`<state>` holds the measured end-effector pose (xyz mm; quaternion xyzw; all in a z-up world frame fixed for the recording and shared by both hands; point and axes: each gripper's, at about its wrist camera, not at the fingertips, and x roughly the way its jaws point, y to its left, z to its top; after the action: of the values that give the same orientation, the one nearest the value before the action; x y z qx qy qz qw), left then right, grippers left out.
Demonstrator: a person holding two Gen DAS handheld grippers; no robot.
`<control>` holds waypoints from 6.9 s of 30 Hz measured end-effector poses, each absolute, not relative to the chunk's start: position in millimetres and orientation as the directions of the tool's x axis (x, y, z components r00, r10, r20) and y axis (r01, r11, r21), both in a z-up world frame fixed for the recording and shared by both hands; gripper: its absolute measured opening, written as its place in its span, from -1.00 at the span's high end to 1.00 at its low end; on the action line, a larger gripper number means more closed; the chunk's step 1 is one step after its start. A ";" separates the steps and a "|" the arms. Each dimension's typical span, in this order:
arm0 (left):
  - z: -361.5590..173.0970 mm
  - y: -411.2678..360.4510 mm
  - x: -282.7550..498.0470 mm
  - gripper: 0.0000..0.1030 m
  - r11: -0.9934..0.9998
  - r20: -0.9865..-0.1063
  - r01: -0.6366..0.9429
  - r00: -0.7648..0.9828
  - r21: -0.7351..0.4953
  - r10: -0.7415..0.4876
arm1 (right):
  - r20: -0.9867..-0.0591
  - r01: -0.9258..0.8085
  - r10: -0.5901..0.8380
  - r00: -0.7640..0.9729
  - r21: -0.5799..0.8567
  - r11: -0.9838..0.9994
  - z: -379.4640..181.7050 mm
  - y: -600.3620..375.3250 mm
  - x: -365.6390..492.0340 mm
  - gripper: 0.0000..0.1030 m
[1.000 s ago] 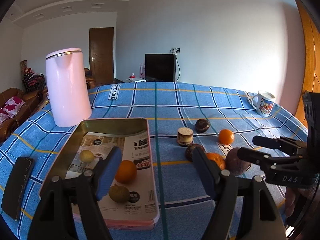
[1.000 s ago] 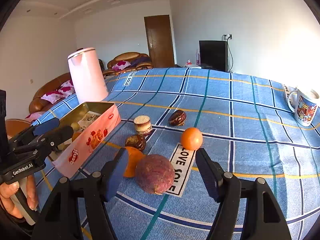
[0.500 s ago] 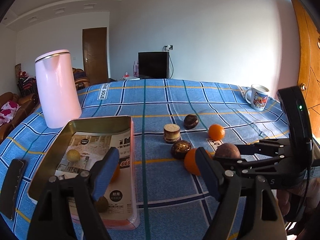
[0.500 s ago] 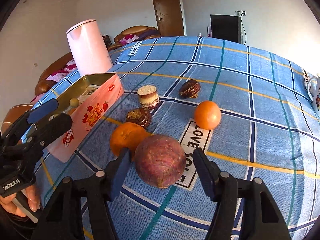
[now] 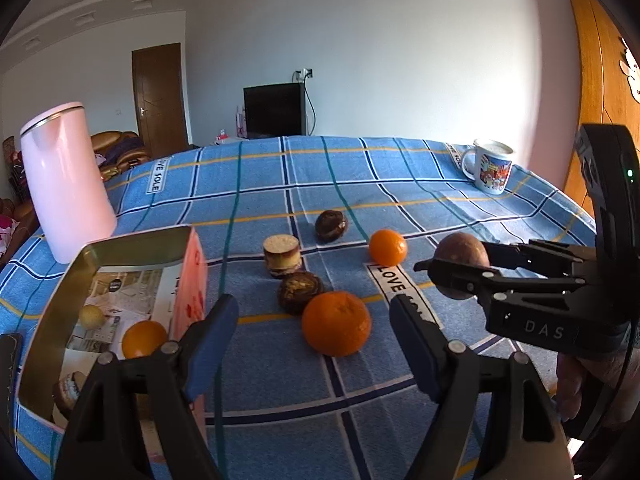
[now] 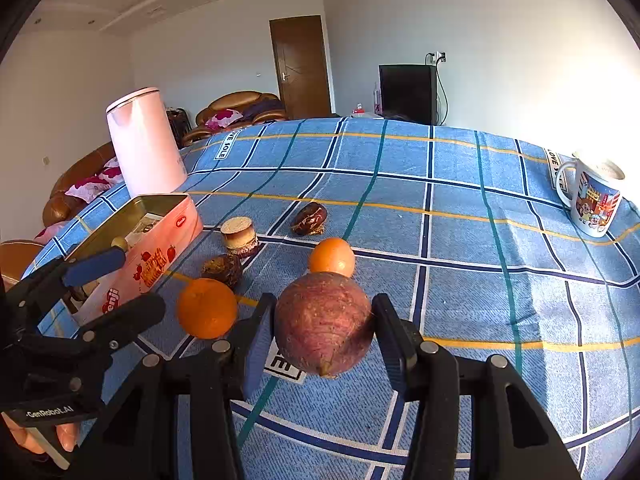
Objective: Organize fruits
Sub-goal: 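Grasp the purple round root with the right gripper while the left gripper moves toward a large tangerine, then grasp the large tangerine with the left gripper, then carry the tangerine in the left gripper while the right gripper carries the purple root over the tin, then open both grippers to drop the tangerine and purple root into the tin, then grasp a tangerine with the right gripper while the left gripper grasps a dark brown round item, then carry the brown item in the left gripper while the right gripper carries the tangerine over the tin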
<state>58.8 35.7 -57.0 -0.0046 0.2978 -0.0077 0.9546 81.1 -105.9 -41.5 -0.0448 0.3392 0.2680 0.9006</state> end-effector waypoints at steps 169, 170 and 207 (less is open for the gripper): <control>-39.6 73.4 77.0 -0.69 0.993 -0.529 -0.120 0.841 0.021 0.113 | -0.670 -0.505 0.388 0.632 0.024 0.863 -32.2 -77.7 143.5 -0.24; -41.5 68.0 80.4 -0.69 0.993 -0.536 -0.117 0.837 0.027 0.113 | -0.683 -0.511 0.388 0.619 0.025 0.859 -35.7 -76.7 145.0 -0.25; -90.3 39.8 142.0 0.22 0.999 -0.775 -0.029 0.633 -0.013 0.008 | -0.608 -0.535 0.481 0.632 0.106 0.838 -38.9 -108.8 125.7 0.29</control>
<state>141.9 39.8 -90.3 -0.0122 0.4285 0.0104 0.9034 125.7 -108.8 -38.9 -0.0423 0.3237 0.2815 0.9023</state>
